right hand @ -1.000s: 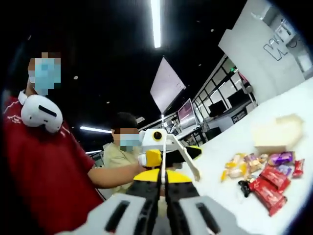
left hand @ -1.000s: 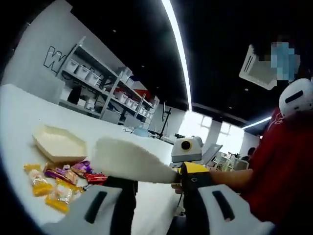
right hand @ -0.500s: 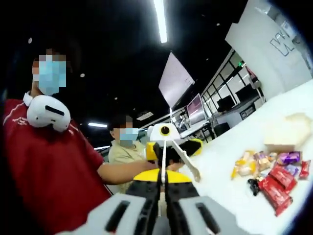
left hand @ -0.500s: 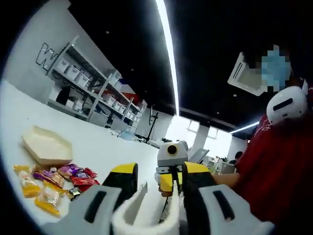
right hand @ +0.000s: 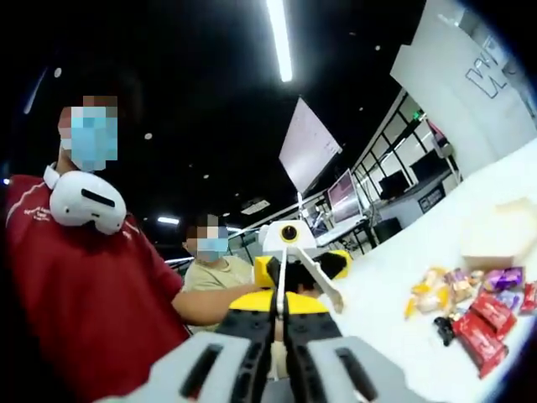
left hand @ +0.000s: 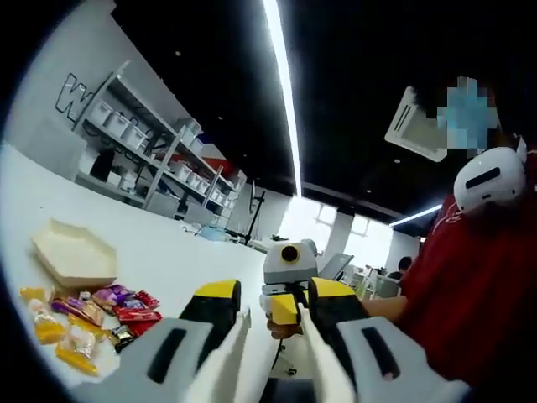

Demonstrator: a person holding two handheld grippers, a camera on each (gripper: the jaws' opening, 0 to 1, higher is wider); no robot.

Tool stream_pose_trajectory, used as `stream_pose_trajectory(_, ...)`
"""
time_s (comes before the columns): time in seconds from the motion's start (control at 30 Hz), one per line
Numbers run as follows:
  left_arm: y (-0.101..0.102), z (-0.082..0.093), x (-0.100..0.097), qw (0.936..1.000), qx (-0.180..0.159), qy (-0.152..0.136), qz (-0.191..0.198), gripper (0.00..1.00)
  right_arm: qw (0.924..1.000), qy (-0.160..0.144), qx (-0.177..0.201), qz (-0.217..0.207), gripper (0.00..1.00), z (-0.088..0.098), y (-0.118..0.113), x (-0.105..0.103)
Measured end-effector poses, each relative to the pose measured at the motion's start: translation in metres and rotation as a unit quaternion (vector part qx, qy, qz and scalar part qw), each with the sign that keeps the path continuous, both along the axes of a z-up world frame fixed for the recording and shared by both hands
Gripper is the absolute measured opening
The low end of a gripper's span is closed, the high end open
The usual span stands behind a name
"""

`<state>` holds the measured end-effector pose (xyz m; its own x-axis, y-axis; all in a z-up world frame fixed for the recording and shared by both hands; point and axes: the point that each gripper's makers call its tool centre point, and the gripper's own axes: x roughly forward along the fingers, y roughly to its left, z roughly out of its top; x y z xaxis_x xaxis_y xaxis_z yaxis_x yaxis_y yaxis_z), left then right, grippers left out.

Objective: Place the target food into the container with the food tongs after gripping and lifting it, then release it inside without dropping or visibly crushing the food.

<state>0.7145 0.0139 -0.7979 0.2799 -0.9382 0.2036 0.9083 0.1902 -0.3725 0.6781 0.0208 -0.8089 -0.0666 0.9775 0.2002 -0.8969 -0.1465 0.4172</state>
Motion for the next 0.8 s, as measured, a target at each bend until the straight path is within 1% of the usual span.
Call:
stream_pose_trajectory(0.1, 0.000, -0.002, 0.002, 0.9999, 0.003, 0.010, 0.003, 0.34, 0.9999, 0.002, 0.014, -0.007, 0.00, 0.005, -0.003, 0.002)
stream_pose_trajectory(0.2, -0.002, -0.002, -0.001, 1.0000, 0.005, 0.007, 0.001, 0.32, 0.9996, -0.001, 0.023, -0.013, 0.00, 0.009, -0.005, 0.002)
stream_pose_trajectory(0.3, 0.000, 0.000, 0.001, 0.9999, -0.002, 0.011, 0.007, 0.33, 0.9991, 0.006, 0.037, -0.018, 0.00, 0.012, -0.007, 0.004)
stream_pose_trajectory(0.4, -0.001, -0.001, -0.001, 1.0000, 0.005, 0.003, 0.003, 0.29, 0.9994, 0.007, 0.030, -0.019, 0.00, 0.010, -0.006, 0.004)
stream_pose_trajectory(0.47, -0.004, 0.000, -0.001, 1.0000, 0.005, 0.008, 0.001, 0.29, 0.9995, 0.010, 0.028, -0.014, 0.00, 0.009, -0.006, 0.002)
stream_pose_trajectory(0.53, -0.004, 0.000, -0.002, 0.9999, 0.007, 0.007, 0.001, 0.30, 0.9995, 0.013, 0.027, -0.011, 0.00, 0.009, -0.005, 0.002)
stream_pose_trajectory(0.7, -0.007, 0.002, -0.003, 1.0000, 0.005, 0.008, -0.002, 0.31, 0.9997, 0.008, 0.024, -0.007, 0.00, 0.009, -0.001, 0.000)
stream_pose_trajectory(0.8, -0.006, 0.003, -0.003, 1.0000, 0.005, 0.008, -0.002, 0.31, 0.9996, 0.010, 0.026, -0.006, 0.00, 0.010, 0.000, 0.001)
